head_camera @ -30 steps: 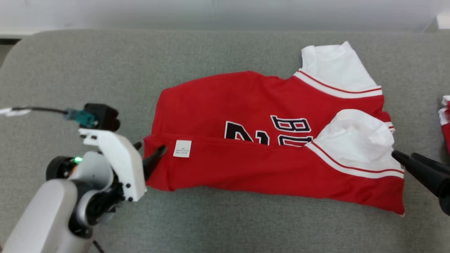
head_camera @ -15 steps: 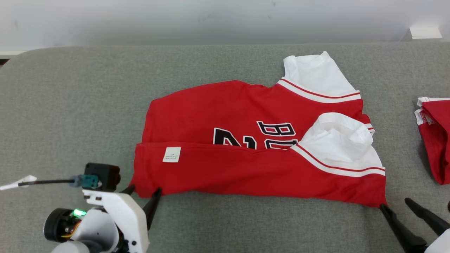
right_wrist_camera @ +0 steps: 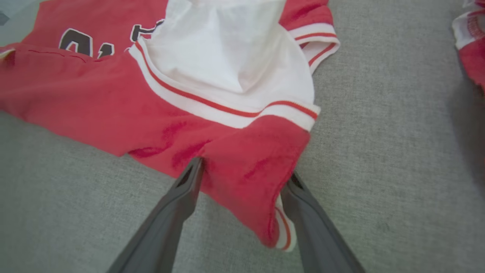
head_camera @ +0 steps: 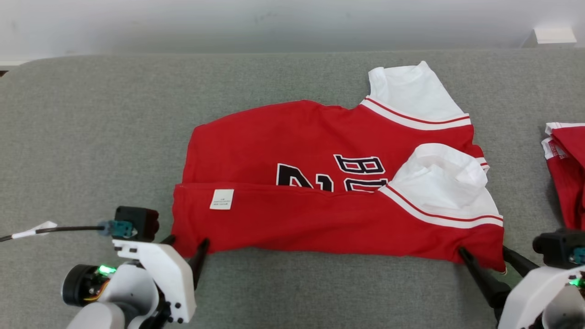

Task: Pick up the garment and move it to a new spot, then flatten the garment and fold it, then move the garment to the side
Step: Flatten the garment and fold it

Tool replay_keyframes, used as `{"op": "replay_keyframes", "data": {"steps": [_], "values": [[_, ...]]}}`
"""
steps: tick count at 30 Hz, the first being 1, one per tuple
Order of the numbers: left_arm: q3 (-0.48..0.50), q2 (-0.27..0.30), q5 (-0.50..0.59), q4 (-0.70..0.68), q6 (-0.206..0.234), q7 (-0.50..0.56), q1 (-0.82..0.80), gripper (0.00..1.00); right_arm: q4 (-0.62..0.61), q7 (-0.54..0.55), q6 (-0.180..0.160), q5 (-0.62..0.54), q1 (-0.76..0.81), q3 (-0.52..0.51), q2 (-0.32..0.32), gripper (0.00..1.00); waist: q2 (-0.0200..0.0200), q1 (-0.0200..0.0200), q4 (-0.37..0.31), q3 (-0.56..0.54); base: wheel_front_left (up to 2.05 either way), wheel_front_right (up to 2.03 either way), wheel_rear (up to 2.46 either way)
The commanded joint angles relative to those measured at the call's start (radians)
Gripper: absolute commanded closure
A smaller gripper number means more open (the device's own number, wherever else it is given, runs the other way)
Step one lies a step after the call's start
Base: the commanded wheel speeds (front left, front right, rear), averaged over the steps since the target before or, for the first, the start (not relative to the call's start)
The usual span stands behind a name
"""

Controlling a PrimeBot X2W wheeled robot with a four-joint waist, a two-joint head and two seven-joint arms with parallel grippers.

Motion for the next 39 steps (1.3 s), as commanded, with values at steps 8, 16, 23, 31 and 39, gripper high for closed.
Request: {"op": "replay_keyframes", "data": {"steps": [8, 16, 23, 31, 39], "values": [[-0.035, -0.039, 0.009, 0.087, -0.024, -0.017, -0.060, 0.25, 0.057, -0.014, 0.000, 0.020, -0.066, 0.089, -0.033, 0.21, 0.0000, -0.0001, 0.018, 0.012, 0.00, 0.00, 0.00], [-0.049, -0.040, -0.009, 0.130, -0.045, -0.013, -0.079, 1.00, 0.078, -0.044, 0.000, 0.065, -0.085, 0.143, -0.090, 1.00, 0.0000, -0.0001, 0.017, 0.017, 0.00, 0.00, 0.00], [-0.047, -0.023, -0.043, 0.139, -0.077, 0.008, -0.084, 1.00, 0.036, -0.074, 0.000, 0.153, -0.124, 0.261, -0.223, 1.00, 0.0000, -0.0001, 0.029, -0.003, 0.00, 0.00, 0.00], [-0.031, 0.054, -0.119, -0.048, -0.105, 0.108, 0.006, 1.00, -0.137, -0.037, 0.000, 0.397, -0.115, 0.391, -0.568, 1.00, 0.0000, -0.0001, 0.042, -0.051, 0.00, 0.00, 0.00], [-0.067, 0.089, -0.147, -0.225, -0.080, 0.144, 0.215, 1.00, -0.188, -0.067, 0.000, 0.577, 0.006, 0.492, -0.744, 1.00, 0.0000, -0.0001, 0.056, -0.073, 0.00, 0.00, 0.00]]}}
